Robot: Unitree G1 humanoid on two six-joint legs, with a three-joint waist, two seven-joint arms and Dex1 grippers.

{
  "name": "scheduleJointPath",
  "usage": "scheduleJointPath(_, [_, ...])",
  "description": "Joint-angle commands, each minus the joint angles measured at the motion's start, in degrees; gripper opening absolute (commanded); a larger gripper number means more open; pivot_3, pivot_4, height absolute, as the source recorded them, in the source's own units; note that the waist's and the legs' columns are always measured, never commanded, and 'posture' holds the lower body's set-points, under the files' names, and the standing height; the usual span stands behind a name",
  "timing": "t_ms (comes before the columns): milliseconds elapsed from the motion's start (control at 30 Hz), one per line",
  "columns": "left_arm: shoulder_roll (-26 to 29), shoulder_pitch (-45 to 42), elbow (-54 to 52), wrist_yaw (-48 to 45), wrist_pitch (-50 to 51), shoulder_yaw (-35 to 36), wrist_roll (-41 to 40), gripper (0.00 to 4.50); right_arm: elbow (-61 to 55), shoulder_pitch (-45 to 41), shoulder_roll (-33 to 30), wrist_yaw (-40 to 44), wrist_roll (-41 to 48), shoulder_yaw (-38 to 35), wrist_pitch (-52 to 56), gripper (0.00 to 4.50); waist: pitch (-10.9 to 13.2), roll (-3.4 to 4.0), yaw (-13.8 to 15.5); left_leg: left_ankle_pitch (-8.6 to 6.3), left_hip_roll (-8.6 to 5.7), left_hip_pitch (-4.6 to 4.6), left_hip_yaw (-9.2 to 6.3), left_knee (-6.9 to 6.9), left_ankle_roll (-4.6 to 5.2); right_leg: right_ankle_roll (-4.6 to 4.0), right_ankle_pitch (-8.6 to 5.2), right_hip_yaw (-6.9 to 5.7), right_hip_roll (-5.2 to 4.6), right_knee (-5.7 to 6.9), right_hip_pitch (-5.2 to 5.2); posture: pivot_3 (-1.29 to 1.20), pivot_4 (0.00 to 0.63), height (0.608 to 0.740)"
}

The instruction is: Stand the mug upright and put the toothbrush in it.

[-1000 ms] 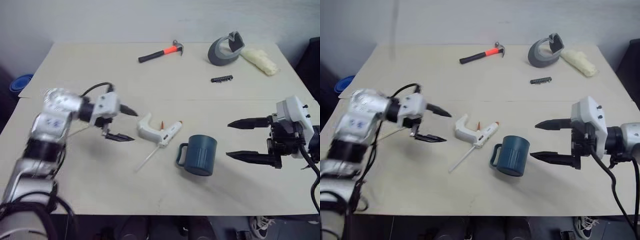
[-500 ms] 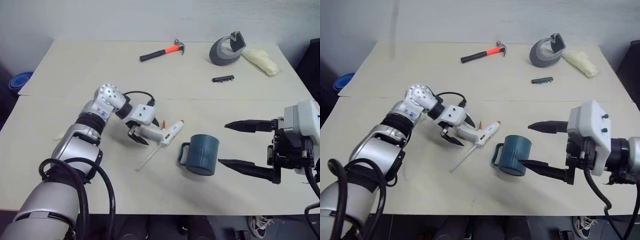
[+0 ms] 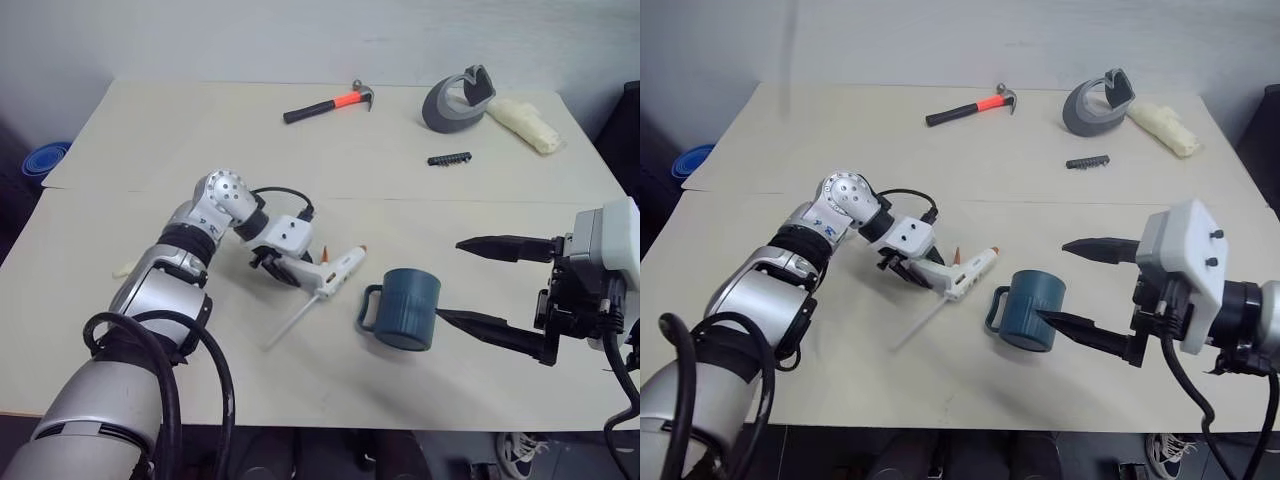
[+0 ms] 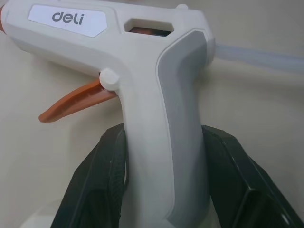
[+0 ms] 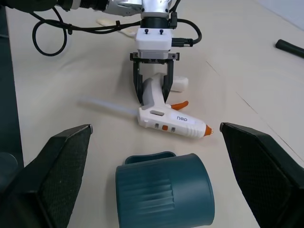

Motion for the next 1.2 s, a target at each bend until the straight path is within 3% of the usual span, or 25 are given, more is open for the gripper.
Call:
scheduleJointPath(33, [1.3, 0.8, -3.1, 1.5, 3.3, 4.4, -3.2, 2.0, 1.4, -2.3, -0.4, 0.7, -1.4, 3.8, -3.0, 4.5, 0.0, 0.0, -0.1, 0.0, 0.0, 0.0, 0.0, 0.02, 0.0, 0.0, 0.0, 0.0, 0.0, 0.01, 0.0, 0.0, 0.15, 0.74])
scheduleJointPath(133, [5.7, 3.1, -10.4, 5.1, 9.6, 9.0, -5.9, 2.0, 3.2, -5.7, 0.4, 1.9, -3.2, 9.8, -5.2, 4.5, 0.0, -0.04, -0.5, 0.0, 0.02, -0.04, -0.06, 0.05, 0.01, 0.0, 0.0, 0.01, 0.0, 0.02, -0.02, 0.0, 0.15, 0.74])
scheduleJointPath(300, [21.2, 14.8, -28.9, 12.4, 21.7, 14.7, -4.3, 2.0, 8.5, -12.8, 2.1, 5.8, -8.3, 20.2, -9.2, 4.5, 0.1, -0.09, -2.3, -0.02, 0.05, -0.06, -0.35, -0.07, -0.02, -0.01, 0.0, 0.15, 0.03, 0.08, -0.24, 0.0, 0.15, 0.74])
scheduleJointPath(467, [39.6, 30.0, -36.6, 21.1, 31.8, 24.8, -4.8, 2.0, 14.4, -19.9, 5.7, 10.3, -12.9, 28.3, -12.0, 4.5, 0.1, -0.13, -2.9, -0.02, 0.09, -0.05, -0.29, -0.24, -0.04, -0.02, -0.01, 0.18, 0.04, 0.07, -0.37, 0.0, 0.15, 0.74])
scheduleJointPath(600, [48.5, 44.8, -39.8, 25.6, 37.4, 35.3, -7.1, 2.0, 17.3, -22.5, 7.8, 14.2, -15.8, 32.1, -13.8, 4.5, 0.1, -0.15, -2.1, -0.04, 0.06, -0.09, -0.34, -0.24, -0.05, -0.02, -0.01, 0.16, 0.0, 0.08, -0.39, 0.0, 0.15, 0.74])
scheduleJointPath(833, [48.9, 65.7, -43.3, 34.0, 47.0, 51.2, -8.8, 2.0, 21.8, -28.1, 10.2, 20.8, -18.3, 35.8, -15.4, 4.5, 0.1, -0.15, -0.6, -0.04, 0.04, -0.08, -0.38, -0.23, -0.07, -0.04, -0.02, 0.17, -0.03, 0.12, -0.38, 0.0, 0.15, 0.74])
scheduleJointPath(1000, [46.7, 73.5, -44.5, 37.9, 46.7, 54.6, -9.0, 2.0, 23.8, -31.0, 11.2, 23.3, -20.1, 37.7, -15.8, 4.5, 0.1, -0.16, -0.7, -0.06, 0.08, -0.06, -0.36, -0.24, -0.13, -0.07, -0.04, 0.16, -0.02, 0.15, -0.41, 0.0, 0.15, 0.74])
scheduleJointPath(1100, [44.9, 72.4, -44.0, 39.3, 47.8, 54.7, -11.3, 2.0, 24.1, -31.7, 11.9, 23.8, -20.4, 37.7, -15.4, 4.5, 0.0, -0.2, -0.7, -0.08, 0.08, -0.07, -0.22, -0.31, -0.16, -0.09, -0.05, 0.23, -0.03, 0.19, -0.56, 0.0, 0.15, 0.74])
scheduleJointPath(1200, [43.8, 70.3, -43.7, 39.2, 49.3, 53.0, -13.1, 2.84, 24.1, -31.4, 12.0, 24.0, -21.3, 37.7, -15.4, 4.5, 0.0, -0.23, -0.6, -0.09, 0.09, -0.09, -0.19, -0.34, -0.17, -0.1, -0.06, 0.24, -0.03, 0.24, -0.63, 0.0, 0.15, 0.74])
